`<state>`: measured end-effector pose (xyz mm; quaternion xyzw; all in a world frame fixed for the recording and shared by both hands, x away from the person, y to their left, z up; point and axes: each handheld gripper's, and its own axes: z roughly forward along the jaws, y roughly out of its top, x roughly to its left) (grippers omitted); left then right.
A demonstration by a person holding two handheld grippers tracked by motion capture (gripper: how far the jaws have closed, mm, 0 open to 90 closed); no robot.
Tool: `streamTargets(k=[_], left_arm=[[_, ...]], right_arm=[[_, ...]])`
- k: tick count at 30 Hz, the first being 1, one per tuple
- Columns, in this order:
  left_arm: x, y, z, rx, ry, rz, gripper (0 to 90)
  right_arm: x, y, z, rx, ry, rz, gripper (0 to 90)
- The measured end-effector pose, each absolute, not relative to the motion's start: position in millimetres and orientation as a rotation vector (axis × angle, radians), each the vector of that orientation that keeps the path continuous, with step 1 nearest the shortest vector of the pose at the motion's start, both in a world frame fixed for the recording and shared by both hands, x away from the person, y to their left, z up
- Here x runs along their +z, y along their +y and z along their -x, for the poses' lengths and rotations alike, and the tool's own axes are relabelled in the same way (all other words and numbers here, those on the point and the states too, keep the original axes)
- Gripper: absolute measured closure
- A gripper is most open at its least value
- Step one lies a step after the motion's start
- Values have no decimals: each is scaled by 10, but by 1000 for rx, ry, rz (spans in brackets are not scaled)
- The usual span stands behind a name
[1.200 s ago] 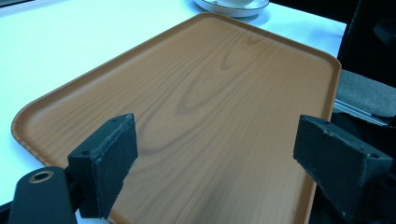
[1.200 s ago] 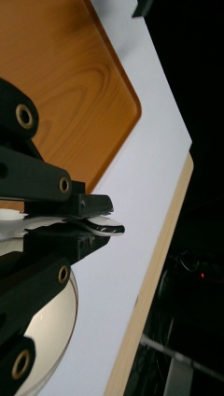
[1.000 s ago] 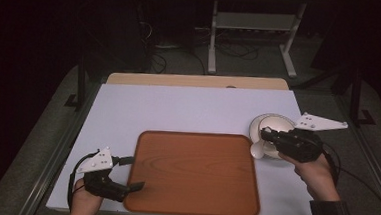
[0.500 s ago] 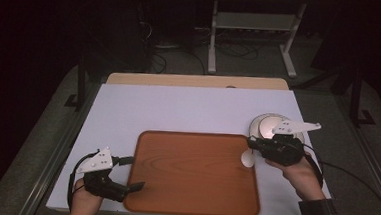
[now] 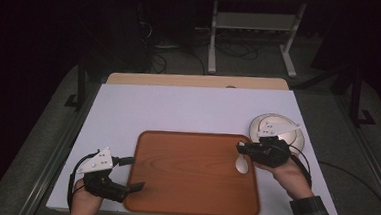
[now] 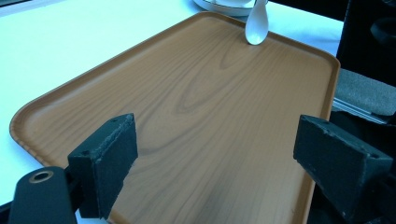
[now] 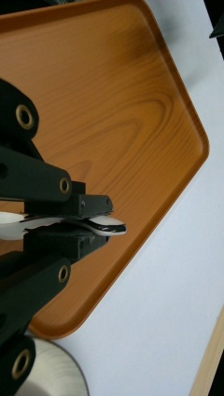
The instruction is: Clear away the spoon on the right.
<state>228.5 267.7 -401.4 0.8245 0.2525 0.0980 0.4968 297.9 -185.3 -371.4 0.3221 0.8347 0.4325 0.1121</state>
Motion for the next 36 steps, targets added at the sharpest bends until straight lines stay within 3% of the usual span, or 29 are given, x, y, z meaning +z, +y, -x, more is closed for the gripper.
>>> streamTargets(k=[36], left_arm=[[-4026,2661,-2286,230,611,-2003,133]], right_arm=[[-4207,-1146,-3071,1117,2762,-750,802]])
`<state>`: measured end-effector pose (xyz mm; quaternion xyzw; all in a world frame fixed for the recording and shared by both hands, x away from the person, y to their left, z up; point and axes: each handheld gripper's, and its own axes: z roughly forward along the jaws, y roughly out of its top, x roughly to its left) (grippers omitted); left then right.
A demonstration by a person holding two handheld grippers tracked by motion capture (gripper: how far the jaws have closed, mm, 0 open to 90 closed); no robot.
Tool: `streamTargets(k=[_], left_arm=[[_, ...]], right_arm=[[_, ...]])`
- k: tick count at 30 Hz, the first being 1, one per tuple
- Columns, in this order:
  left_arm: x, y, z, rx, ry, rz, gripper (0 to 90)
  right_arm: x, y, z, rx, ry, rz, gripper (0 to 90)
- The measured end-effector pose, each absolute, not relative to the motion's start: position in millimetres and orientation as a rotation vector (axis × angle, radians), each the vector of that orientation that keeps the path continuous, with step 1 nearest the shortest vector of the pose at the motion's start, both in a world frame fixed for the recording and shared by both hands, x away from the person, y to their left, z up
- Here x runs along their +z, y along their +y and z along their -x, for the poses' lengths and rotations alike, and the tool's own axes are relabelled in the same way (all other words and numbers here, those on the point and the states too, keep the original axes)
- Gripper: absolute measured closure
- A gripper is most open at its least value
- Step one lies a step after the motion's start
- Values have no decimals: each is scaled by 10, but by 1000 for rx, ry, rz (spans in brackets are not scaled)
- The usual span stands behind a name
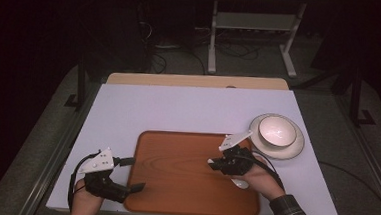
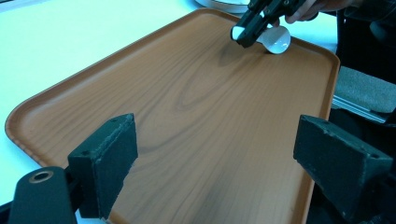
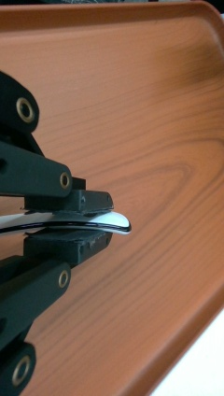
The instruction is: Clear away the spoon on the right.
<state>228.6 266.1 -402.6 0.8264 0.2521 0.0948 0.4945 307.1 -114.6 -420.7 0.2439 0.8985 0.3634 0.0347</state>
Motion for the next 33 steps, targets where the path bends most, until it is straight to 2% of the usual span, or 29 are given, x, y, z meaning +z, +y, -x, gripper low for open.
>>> streamTargets(k=[23,28,29,30,31,33], left_arm=[[-4026,2663,-2289,233,614,-2001,133],[-4028,2662,-2291,230,613,-2003,133],[-4028,2662,-2291,230,613,-2003,133],[-4027,2662,-2290,231,613,-2003,133],[-4027,2662,-2290,231,612,-2003,133],[-4026,2659,-2289,231,611,-2005,133]], right_arm=[[-4332,-1114,-3071,984,2774,-711,672],[-4332,-1133,-3068,1015,2762,-749,481],[-4332,-1133,-3068,1015,2762,-749,481],[-4325,-1148,-3066,1041,2759,-768,420],[-4325,-1148,-3066,1041,2759,-768,420],[-4314,-1193,-3060,1084,2746,-793,354]])
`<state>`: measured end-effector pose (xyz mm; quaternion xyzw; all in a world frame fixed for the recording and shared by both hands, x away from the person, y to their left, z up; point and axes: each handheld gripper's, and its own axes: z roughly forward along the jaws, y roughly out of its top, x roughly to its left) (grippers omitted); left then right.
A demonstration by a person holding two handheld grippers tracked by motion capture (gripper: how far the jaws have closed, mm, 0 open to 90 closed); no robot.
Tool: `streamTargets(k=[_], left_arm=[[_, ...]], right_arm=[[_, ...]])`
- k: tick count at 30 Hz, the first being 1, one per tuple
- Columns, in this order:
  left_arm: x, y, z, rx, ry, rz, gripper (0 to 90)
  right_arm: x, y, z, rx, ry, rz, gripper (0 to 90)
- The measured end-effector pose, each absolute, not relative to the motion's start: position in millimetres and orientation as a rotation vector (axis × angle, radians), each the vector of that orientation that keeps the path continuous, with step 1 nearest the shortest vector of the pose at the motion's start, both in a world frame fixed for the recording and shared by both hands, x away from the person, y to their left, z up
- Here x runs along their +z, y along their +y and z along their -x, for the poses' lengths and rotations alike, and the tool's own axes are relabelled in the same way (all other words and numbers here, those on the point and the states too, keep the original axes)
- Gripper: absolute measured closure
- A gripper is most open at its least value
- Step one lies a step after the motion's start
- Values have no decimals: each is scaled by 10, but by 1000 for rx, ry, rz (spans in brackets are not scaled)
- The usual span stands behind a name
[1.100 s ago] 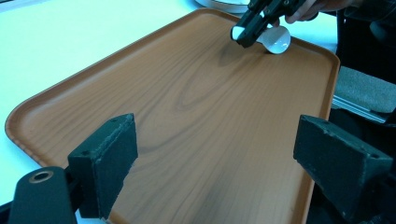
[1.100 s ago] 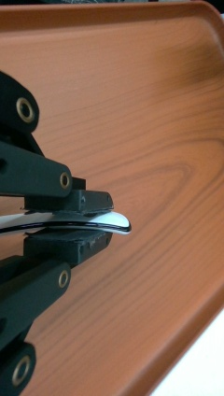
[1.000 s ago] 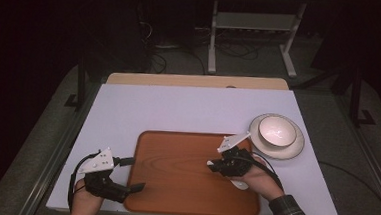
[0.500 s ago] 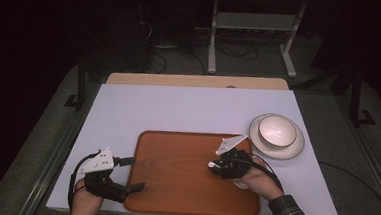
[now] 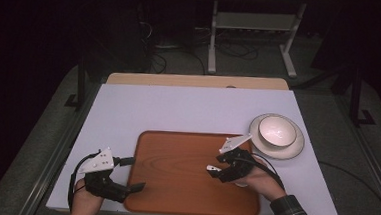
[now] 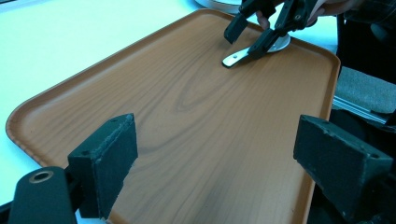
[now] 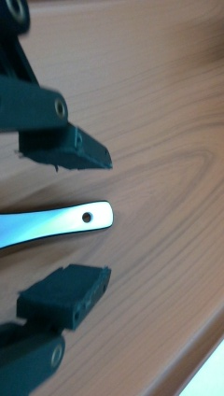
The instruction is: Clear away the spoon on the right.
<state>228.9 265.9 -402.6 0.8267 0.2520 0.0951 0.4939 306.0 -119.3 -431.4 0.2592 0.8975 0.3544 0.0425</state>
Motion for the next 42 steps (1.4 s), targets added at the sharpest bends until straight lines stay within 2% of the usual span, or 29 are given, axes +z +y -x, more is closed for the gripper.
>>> streamTargets(k=[7,16,23,42], left_arm=[[-4027,2655,-2294,228,610,-2008,133],[-4023,2666,-2287,229,613,-2001,133],[-4023,2664,-2288,230,611,-2002,133],[-4019,2672,-2285,231,613,-2001,133]], right_arm=[[-4214,-1375,-2995,1183,2661,-829,282],[-4105,-1616,-2855,1227,2541,-855,249],[-4093,-1820,-2703,1298,2428,-844,147],[-4065,-2270,-2401,1416,2275,-899,132]])
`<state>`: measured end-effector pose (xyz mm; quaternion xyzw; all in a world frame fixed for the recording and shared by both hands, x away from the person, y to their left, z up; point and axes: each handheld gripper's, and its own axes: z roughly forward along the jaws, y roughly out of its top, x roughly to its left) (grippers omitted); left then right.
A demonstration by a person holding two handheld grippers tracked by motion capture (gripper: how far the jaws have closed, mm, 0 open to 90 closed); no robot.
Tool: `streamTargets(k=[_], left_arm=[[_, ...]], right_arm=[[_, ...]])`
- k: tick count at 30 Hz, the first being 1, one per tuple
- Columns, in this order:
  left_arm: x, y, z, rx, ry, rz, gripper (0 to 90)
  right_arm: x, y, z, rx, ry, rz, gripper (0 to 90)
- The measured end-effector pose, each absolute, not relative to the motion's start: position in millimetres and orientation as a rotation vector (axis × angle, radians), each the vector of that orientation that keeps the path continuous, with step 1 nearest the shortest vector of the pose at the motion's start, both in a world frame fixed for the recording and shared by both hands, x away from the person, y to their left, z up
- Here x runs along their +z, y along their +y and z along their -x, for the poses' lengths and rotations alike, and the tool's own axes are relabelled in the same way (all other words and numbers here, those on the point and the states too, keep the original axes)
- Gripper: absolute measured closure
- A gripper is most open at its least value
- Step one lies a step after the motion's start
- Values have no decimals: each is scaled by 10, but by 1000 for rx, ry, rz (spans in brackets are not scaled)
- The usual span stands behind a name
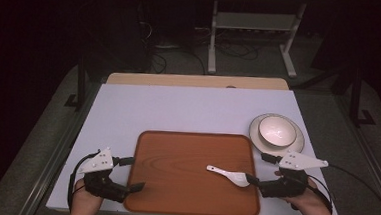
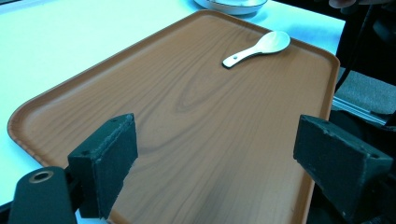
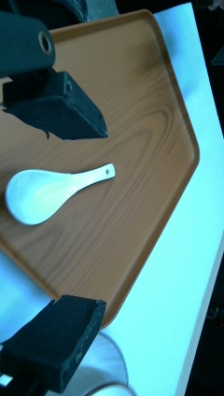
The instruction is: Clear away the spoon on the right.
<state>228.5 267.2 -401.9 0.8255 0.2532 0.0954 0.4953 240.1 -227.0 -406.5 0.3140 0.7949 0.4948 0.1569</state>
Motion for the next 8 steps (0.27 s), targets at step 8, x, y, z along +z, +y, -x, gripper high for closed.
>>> streamTargets(k=[8], left_arm=[[-4017,2670,-2286,232,614,-1997,133]], right_arm=[[-4073,-2354,-2379,1416,2249,-928,132]])
